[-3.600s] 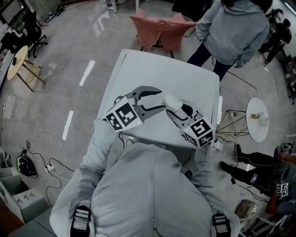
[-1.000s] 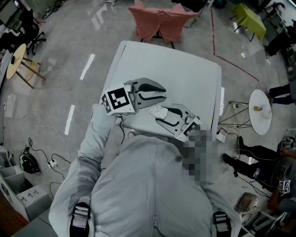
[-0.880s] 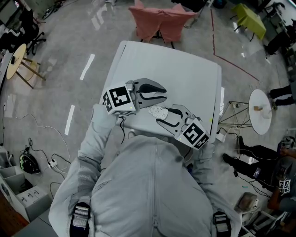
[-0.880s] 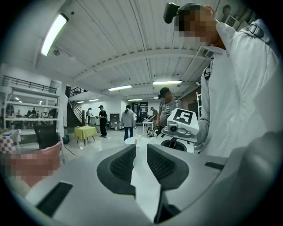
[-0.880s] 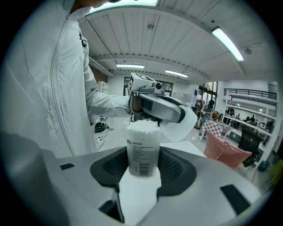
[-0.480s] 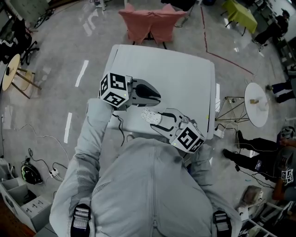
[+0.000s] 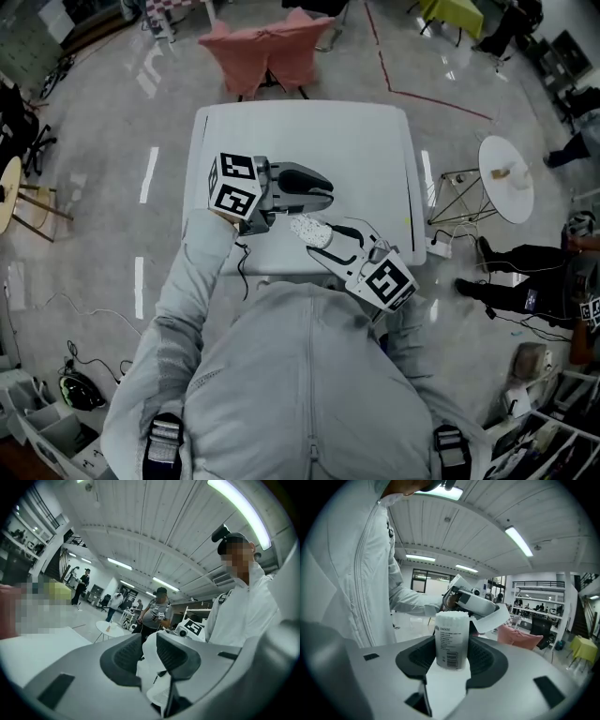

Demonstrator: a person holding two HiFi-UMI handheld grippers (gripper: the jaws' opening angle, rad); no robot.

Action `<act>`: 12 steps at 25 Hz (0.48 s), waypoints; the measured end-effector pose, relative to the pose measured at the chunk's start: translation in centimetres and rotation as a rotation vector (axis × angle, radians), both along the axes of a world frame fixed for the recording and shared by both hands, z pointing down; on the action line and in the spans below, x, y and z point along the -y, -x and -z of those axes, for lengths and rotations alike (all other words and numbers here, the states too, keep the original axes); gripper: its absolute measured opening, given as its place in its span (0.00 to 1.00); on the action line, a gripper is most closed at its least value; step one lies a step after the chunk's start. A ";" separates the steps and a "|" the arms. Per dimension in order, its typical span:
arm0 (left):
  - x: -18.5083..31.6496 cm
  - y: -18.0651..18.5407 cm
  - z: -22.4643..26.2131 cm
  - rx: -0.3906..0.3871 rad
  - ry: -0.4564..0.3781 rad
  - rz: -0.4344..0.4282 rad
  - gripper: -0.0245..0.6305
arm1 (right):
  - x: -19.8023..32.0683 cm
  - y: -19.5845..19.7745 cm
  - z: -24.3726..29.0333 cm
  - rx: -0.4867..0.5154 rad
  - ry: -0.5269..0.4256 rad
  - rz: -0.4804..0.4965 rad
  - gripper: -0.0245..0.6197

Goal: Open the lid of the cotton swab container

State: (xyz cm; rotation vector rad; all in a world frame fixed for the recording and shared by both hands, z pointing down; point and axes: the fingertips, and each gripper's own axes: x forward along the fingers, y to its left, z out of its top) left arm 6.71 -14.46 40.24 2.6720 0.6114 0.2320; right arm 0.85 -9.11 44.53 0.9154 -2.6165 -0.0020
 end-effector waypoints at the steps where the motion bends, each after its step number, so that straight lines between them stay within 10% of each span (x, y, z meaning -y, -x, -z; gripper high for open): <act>1: 0.0 -0.4 0.5 -0.027 -0.009 0.006 0.19 | 0.1 -0.5 0.2 0.020 0.000 -0.030 0.38; 7: 0.9 -2.0 2.5 -0.128 -0.067 0.098 0.24 | 1.1 -4.1 0.4 0.061 0.015 -0.192 0.38; 12: 4.3 -2.8 3.1 -0.088 -0.353 0.414 0.24 | 1.4 -7.8 -0.2 0.079 0.028 -0.327 0.38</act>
